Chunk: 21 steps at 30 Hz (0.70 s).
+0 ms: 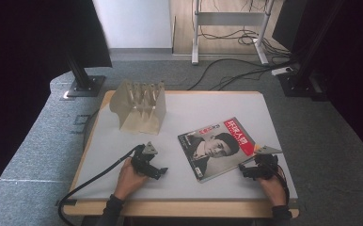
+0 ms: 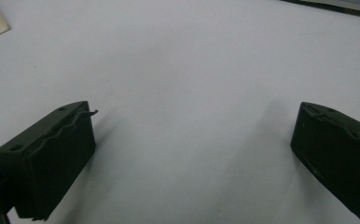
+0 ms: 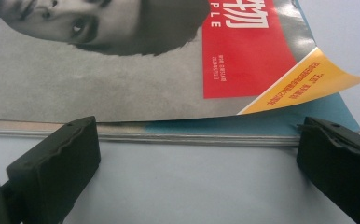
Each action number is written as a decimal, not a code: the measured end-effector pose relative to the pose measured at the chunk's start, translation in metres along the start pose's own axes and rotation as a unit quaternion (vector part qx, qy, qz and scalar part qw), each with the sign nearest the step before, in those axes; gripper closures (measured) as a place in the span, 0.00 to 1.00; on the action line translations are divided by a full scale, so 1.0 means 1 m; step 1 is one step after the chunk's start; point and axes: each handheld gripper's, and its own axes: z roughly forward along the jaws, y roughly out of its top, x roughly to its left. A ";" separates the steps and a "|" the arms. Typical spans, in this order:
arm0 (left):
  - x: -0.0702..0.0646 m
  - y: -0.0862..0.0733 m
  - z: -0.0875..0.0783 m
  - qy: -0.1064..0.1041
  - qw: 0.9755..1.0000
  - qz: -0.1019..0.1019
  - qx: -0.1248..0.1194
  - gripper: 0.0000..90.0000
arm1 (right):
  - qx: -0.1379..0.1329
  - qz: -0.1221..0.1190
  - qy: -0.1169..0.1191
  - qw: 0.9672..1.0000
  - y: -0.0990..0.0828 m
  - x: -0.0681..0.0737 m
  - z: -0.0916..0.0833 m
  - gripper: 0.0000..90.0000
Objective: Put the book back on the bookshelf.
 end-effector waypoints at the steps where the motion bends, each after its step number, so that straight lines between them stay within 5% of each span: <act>1: 0.000 0.000 0.000 -0.001 1.000 0.000 0.001 0.00 | 0.002 -0.001 0.001 1.000 0.000 0.000 0.000 0.00; 9: 0.002 0.009 -0.001 -0.012 1.000 -0.001 0.004 0.00 | 0.002 -0.005 -0.003 1.000 0.003 -0.003 -0.006 0.00; 21: 0.004 0.051 0.002 -0.023 1.000 0.021 0.002 0.00 | -0.018 -0.018 0.002 1.000 0.020 -0.005 -0.017 0.00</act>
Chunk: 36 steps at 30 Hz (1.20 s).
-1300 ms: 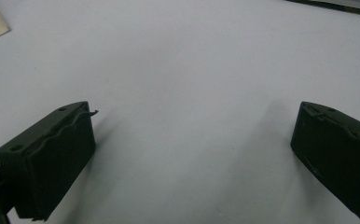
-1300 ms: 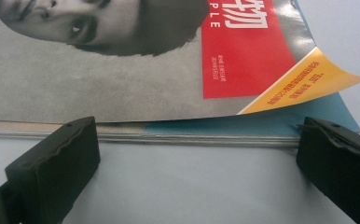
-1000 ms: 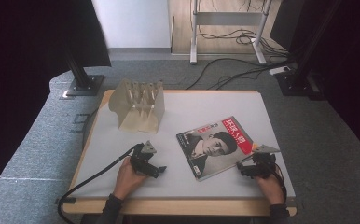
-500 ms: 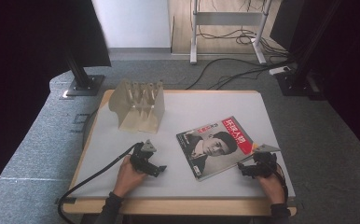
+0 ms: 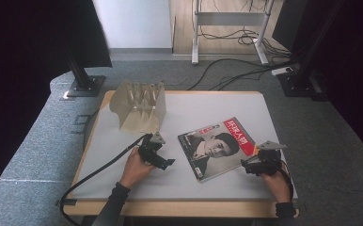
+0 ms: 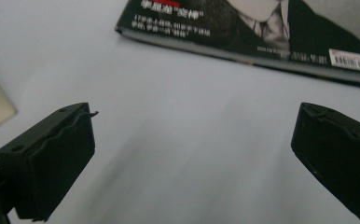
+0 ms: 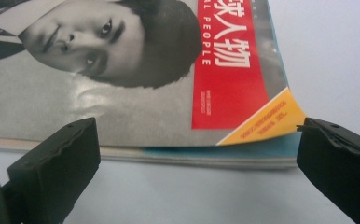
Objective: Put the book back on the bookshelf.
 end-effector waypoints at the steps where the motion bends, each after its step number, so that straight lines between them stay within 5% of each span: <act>1: 0.000 0.004 0.001 -0.002 1.000 0.005 0.002 0.00 | 0.001 -0.001 -0.001 1.000 0.002 0.000 0.001 0.00; 14: 0.001 0.051 0.022 -0.008 0.999 0.040 -0.001 0.00 | -0.003 -0.013 0.009 1.000 0.024 -0.005 0.012 0.00; 20: -0.003 0.081 0.044 -0.010 0.998 0.069 0.009 0.00 | -0.002 -0.018 0.015 1.000 0.034 -0.009 0.021 0.00; 27: 0.004 0.104 0.072 -0.014 0.997 0.071 0.014 0.00 | 0.006 -0.016 0.025 1.000 0.042 -0.017 0.037 0.00; 36: 0.016 0.107 0.100 -0.018 0.998 0.063 0.013 0.00 | 0.025 -0.009 0.024 0.999 0.043 -0.031 0.057 0.00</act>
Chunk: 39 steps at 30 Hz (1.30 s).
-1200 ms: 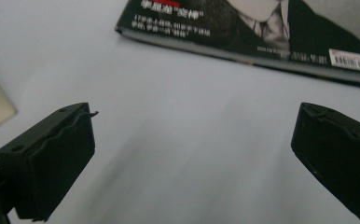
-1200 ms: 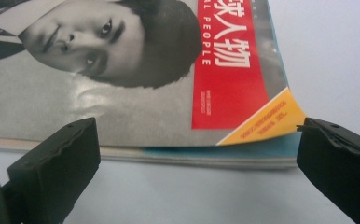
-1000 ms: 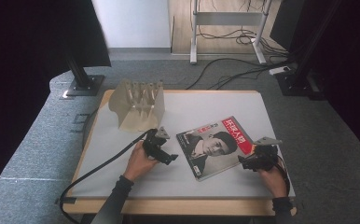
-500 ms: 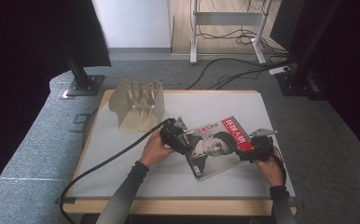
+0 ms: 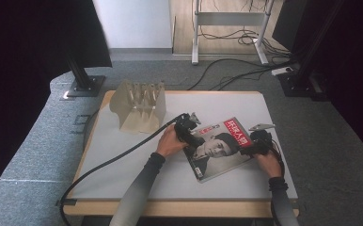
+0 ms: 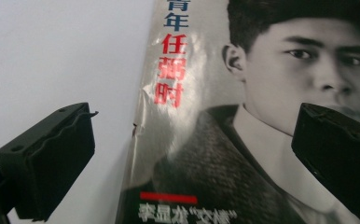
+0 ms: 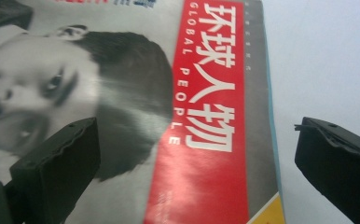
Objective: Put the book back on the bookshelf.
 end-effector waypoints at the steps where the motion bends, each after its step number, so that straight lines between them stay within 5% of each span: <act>1: 0.002 -0.002 0.005 0.002 1.000 -0.003 0.002 0.00 | 0.002 0.005 0.005 1.000 -0.001 -0.003 0.005 0.00; 6: 0.005 -0.007 0.014 -0.005 1.000 -0.003 0.014 0.00 | 0.009 0.005 0.017 1.000 -0.001 -0.006 0.013 0.00; 9: 0.004 -0.011 0.018 -0.039 0.999 -0.015 0.005 0.00 | 0.011 0.005 0.026 1.000 -0.003 -0.006 0.016 0.00; 20: -0.013 -0.016 0.010 -0.038 0.999 -0.013 0.019 0.00 | -0.002 0.010 0.040 0.999 -0.010 -0.002 0.010 0.04; 39: -0.067 -0.082 -0.043 -0.038 0.999 -0.022 0.004 0.00 | -0.004 -0.029 0.064 0.997 -0.027 0.052 -0.005 0.04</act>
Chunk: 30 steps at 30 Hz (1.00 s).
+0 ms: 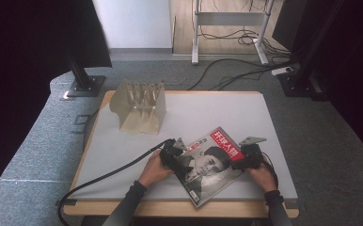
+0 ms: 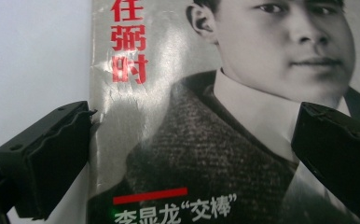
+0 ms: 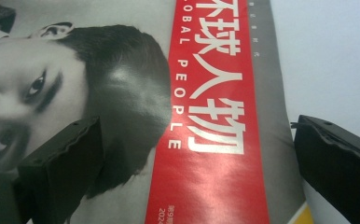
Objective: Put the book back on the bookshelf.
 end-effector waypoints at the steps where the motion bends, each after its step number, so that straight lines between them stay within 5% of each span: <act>1: -0.003 -0.002 -0.001 0.000 1.000 0.000 0.002 0.00 | 0.000 0.000 0.000 1.000 0.000 0.000 0.000 0.04; 8: -0.019 -0.009 -0.008 0.002 1.000 0.000 0.012 0.00 | 0.004 0.009 -0.025 1.000 -0.033 -0.003 -0.042 0.06; 13: -0.032 -0.015 -0.013 -0.007 1.000 0.009 0.017 0.00 | 0.016 0.011 -0.024 1.000 -0.047 -0.004 -0.052 0.05; 17: -0.027 -0.016 -0.020 -0.019 1.000 0.012 0.019 0.00 | 0.019 -0.005 -0.030 0.999 -0.048 -0.001 -0.048 0.02; 23: -0.002 -0.021 -0.044 0.028 1.000 -0.008 -0.010 0.00 | 0.016 0.000 -0.039 0.999 -0.040 -0.006 -0.037 0.00; 30: 0.017 -0.038 -0.057 0.085 0.996 -0.029 0.000 0.00 | 0.016 0.004 -0.046 0.999 -0.018 -0.016 -0.017 0.00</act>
